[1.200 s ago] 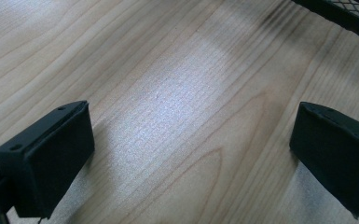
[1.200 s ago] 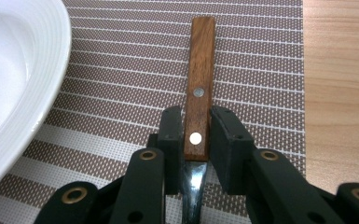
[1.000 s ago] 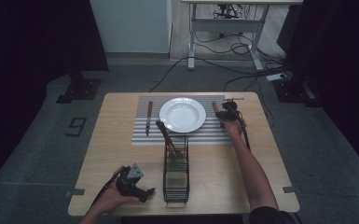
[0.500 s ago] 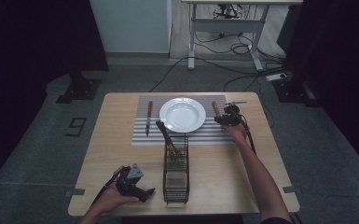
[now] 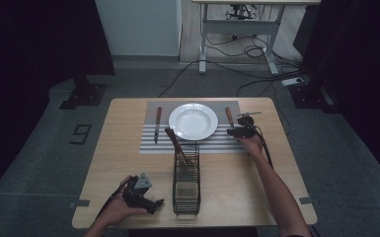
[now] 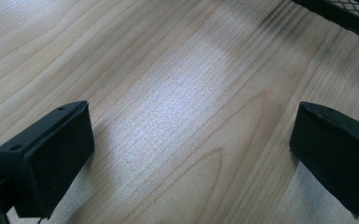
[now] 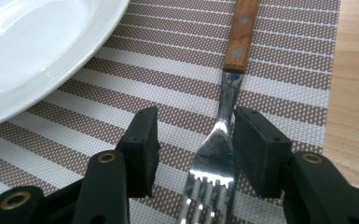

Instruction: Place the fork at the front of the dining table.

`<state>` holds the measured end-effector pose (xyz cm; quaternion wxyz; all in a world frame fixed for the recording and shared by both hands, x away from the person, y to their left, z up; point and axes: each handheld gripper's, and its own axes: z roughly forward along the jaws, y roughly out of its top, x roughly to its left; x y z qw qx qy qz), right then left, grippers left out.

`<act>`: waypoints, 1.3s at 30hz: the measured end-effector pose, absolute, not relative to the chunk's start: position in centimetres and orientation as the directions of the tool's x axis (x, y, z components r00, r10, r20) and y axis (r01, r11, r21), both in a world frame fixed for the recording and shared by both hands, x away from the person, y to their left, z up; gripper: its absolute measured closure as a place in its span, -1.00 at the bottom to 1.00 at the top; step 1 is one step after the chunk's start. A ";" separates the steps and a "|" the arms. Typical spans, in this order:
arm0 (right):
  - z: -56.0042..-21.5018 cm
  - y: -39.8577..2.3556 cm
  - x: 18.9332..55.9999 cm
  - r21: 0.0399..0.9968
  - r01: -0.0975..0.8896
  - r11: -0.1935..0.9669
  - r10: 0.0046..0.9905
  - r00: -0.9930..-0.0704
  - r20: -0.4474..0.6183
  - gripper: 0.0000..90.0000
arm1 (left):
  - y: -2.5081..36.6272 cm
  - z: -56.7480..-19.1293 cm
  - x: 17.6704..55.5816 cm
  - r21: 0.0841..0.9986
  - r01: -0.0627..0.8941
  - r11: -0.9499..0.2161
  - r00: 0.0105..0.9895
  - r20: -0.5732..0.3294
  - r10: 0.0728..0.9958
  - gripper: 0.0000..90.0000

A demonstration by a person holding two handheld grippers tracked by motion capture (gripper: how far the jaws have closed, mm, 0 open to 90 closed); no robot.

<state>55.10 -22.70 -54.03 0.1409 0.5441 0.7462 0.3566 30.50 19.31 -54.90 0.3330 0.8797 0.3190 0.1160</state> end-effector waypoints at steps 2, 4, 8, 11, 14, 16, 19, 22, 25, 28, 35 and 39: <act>-54.0 -22.7 55.1 0.687 0.711 0.147 0.912 -0.367 0.184 0.13 | 19.3 -54.9 30.5 0.660 0.484 -0.574 0.769 -0.008 0.639 -1.00; -54.0 -22.7 55.0 0.687 0.712 0.146 0.912 -0.366 0.185 0.13 | 19.3 -54.9 30.5 0.660 0.484 -0.575 0.769 -0.008 0.639 -1.00; -54.1 -22.8 54.7 0.694 0.705 0.149 0.909 -0.373 0.185 0.13 | 19.3 -54.9 30.5 0.660 0.484 -0.575 0.770 -0.008 0.639 -1.00; -54.1 -23.0 54.7 0.692 0.708 0.138 0.913 -0.362 0.187 0.11 | 19.3 -54.9 30.5 0.660 0.484 -0.575 0.770 -0.008 0.638 -1.00; -54.0 -23.5 54.6 0.703 0.701 0.121 0.917 -0.351 0.192 0.10 | 19.3 -54.9 30.5 0.660 0.484 -0.575 0.770 -0.008 0.638 -1.00; -53.8 -23.9 54.5 0.708 0.698 0.104 0.918 -0.342 0.202 0.09 | 19.3 -54.9 30.5 0.660 0.484 -0.575 0.770 -0.009 0.638 -1.00; -53.3 -24.5 54.2 0.716 0.694 0.082 0.915 -0.337 0.222 0.08 | 19.3 -54.9 30.5 0.660 0.483 -0.575 0.770 -0.008 0.637 -1.00; -52.5 -24.8 53.7 0.723 0.686 0.078 0.910 -0.345 0.230 0.07 | 19.3 -54.9 30.5 0.660 0.483 -0.576 0.771 -0.008 0.637 -1.00; -51.8 -25.0 52.7 0.744 0.663 0.086 0.900 -0.372 0.228 0.07 | 19.3 -54.9 30.5 0.660 0.483 -0.576 0.771 -0.008 0.637 -1.00; -51.1 -25.3 51.5 0.751 0.654 0.092 0.892 -0.390 0.230 0.04 | 19.3 -54.9 30.5 0.660 0.483 -0.576 0.771 -0.008 0.637 -1.00; -49.7 -25.4 47.5 0.779 0.614 0.128 0.859 -0.461 0.222 0.03 | 19.3 -54.9 30.5 0.660 0.483 -0.576 0.771 -0.008 0.637 -1.00; -49.0 -24.8 44.9 0.792 0.594 0.145 0.826 -0.513 0.233 0.00 | 19.3 -54.9 30.5 0.660 0.483 -0.576 0.770 -0.008 0.637 -1.00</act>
